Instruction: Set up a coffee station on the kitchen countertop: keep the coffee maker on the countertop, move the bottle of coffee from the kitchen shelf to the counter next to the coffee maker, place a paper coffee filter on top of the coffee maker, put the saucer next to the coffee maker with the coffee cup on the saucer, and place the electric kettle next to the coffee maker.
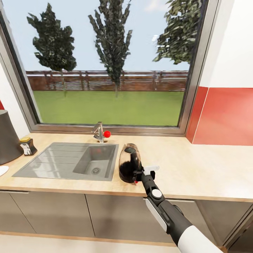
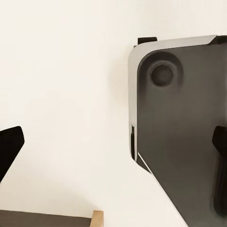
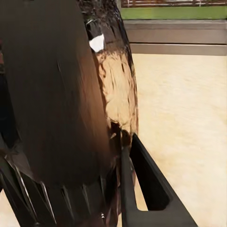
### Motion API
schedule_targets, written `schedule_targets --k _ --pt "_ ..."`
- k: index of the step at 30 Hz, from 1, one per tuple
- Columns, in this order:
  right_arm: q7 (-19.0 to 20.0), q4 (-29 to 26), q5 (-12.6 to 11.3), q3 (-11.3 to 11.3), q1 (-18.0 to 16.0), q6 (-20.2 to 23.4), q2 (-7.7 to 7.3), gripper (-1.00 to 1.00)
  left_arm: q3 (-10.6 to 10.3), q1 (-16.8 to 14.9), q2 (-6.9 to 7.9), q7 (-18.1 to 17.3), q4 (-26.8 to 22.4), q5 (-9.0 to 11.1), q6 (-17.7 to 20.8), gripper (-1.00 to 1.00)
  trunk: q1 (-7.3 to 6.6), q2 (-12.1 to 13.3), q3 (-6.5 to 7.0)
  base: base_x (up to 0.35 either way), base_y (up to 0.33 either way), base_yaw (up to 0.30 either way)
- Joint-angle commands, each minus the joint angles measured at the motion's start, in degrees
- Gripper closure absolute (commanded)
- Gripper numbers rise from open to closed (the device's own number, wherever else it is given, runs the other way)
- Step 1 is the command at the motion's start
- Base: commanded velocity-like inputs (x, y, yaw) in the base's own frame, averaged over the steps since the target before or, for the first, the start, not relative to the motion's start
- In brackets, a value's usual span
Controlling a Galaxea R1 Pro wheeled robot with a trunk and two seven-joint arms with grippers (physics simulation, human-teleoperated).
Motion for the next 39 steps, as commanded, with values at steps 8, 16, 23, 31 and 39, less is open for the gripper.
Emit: schedule_targets --k 8,16,23,31,39 --pt "-0.4 -0.1 -0.5 0.2 -0.1 -0.2 0.01 1.00 -0.4 0.0 0.02 0.0 0.0 0.1 -0.1 -1.00 0.03 -0.1 -0.13 0.000 0.000 0.000" --pt "-0.7 -0.8 -0.6 0.2 -0.1 -0.2 0.08 1.00 -0.5 0.9 0.09 -0.1 0.1 -0.2 0.1 -1.00 0.03 -0.1 -0.13 0.000 0.000 0.000" --pt "-0.9 -7.7 -0.6 0.1 -0.1 0.0 0.07 1.00 -0.9 2.4 0.32 -0.1 0.1 -0.3 0.0 -1.00 0.03 -0.1 -0.13 0.000 0.000 0.000" --pt "-0.8 -23.1 -0.6 0.2 -0.1 6.7 -0.13 1.00 -0.7 2.9 0.51 -0.1 0.1 -0.2 -0.3 -1.00 0.03 -0.1 -0.13 0.000 0.000 0.000" --pt "-0.7 -33.4 -0.7 0.7 -0.1 22.7 -1.34 1.00 -0.4 3.0 0.45 -0.1 0.0 0.1 -0.2 -1.00 0.03 -0.1 -0.13 0.000 0.000 0.000"
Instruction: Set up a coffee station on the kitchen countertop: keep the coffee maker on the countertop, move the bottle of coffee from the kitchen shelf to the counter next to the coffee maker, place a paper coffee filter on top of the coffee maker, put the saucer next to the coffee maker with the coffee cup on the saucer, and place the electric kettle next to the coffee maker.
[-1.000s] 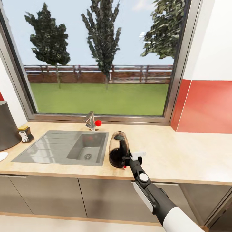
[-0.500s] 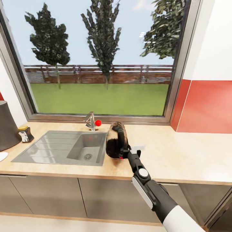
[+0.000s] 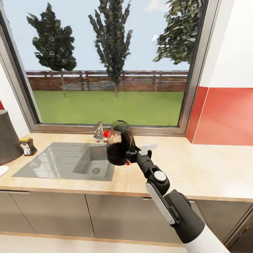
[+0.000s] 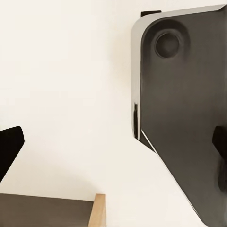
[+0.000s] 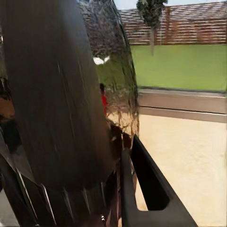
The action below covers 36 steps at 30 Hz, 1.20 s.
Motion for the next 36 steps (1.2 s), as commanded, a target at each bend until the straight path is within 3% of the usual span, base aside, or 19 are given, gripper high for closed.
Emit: schedule_targets --k 1,5,15,25,36 --pt "-0.5 -0.2 -0.4 0.2 -0.1 0.2 -0.01 1.00 -0.4 0.0 0.02 0.0 0.0 0.1 -0.1 -1.00 0.04 -0.1 -0.13 0.000 0.023 0.000" --pt "-0.5 -0.4 -0.5 1.3 -0.1 0.3 0.04 1.00 -0.4 0.0 -0.19 0.1 -0.2 0.1 0.0 -1.00 0.04 -0.1 -0.13 0.000 0.183 0.000" --pt "-0.4 -0.7 -0.8 1.3 -0.1 0.2 -0.29 1.00 -0.4 -0.2 -0.56 0.2 -0.8 0.3 0.1 -1.00 0.04 -0.1 -0.13 0.000 0.293 0.015" --pt "-0.4 -0.7 -0.9 1.4 -0.1 0.2 -0.18 1.00 -0.3 -0.2 -0.72 0.2 -0.8 0.4 0.0 -1.00 0.04 -0.1 -0.13 -0.008 0.303 0.260" --pt "-0.4 -0.6 -0.9 1.4 -0.1 0.2 -0.17 1.00 -0.4 -0.2 -0.76 0.2 -0.9 0.4 0.0 -1.00 0.04 -0.1 -0.13 -0.175 0.211 0.279"
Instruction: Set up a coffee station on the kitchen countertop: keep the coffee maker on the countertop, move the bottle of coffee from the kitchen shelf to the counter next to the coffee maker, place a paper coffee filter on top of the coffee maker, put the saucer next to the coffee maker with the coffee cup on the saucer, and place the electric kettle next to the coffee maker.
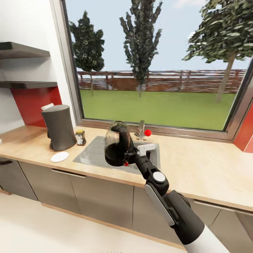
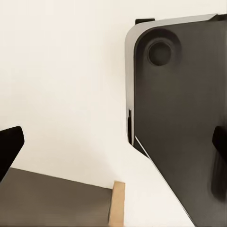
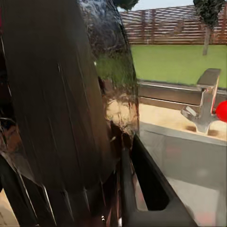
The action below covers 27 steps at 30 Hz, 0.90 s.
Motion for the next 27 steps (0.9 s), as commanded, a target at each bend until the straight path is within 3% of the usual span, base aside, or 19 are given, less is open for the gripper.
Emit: schedule_targets --k 1,27 --pt "-0.5 -0.1 -0.3 0.1 -0.1 0.2 0.00 1.00 -0.4 -0.1 -0.02 0.0 0.0 0.2 -0.1 -1.00 0.03 -0.1 -0.13 -0.043 0.041 0.279" --pt "-0.5 0.1 -0.3 0.1 -0.1 0.2 0.06 1.00 -0.4 -0.1 -0.17 0.0 0.0 0.2 -0.2 -1.00 0.03 -0.1 -0.13 -0.002 0.002 0.279"
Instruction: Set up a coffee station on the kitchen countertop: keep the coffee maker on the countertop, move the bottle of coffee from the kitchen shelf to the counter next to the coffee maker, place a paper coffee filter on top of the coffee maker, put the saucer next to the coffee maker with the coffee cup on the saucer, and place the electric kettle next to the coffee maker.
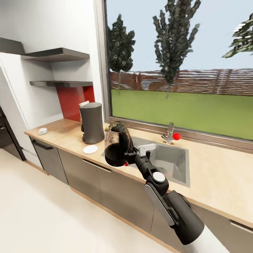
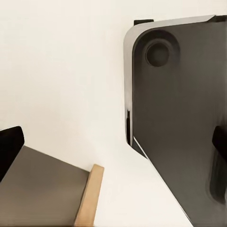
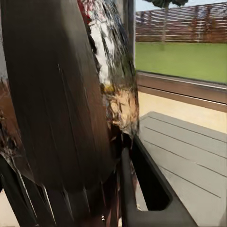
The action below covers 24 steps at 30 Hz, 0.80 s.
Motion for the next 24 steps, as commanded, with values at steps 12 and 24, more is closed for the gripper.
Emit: schedule_targets --k 12,24 --pt "-0.5 -0.1 -0.3 0.1 0.0 0.2 -0.01 1.00 -0.4 0.0 0.01 0.0 0.0 0.2 -0.1 -1.00 0.04 -0.1 -0.13 0.000 0.000 0.279" --pt "-0.5 0.0 -0.3 0.1 0.0 0.2 -0.02 1.00 -0.4 0.0 0.01 0.0 0.0 0.2 -0.1 -1.00 0.04 -0.1 -0.13 0.008 0.003 0.279"
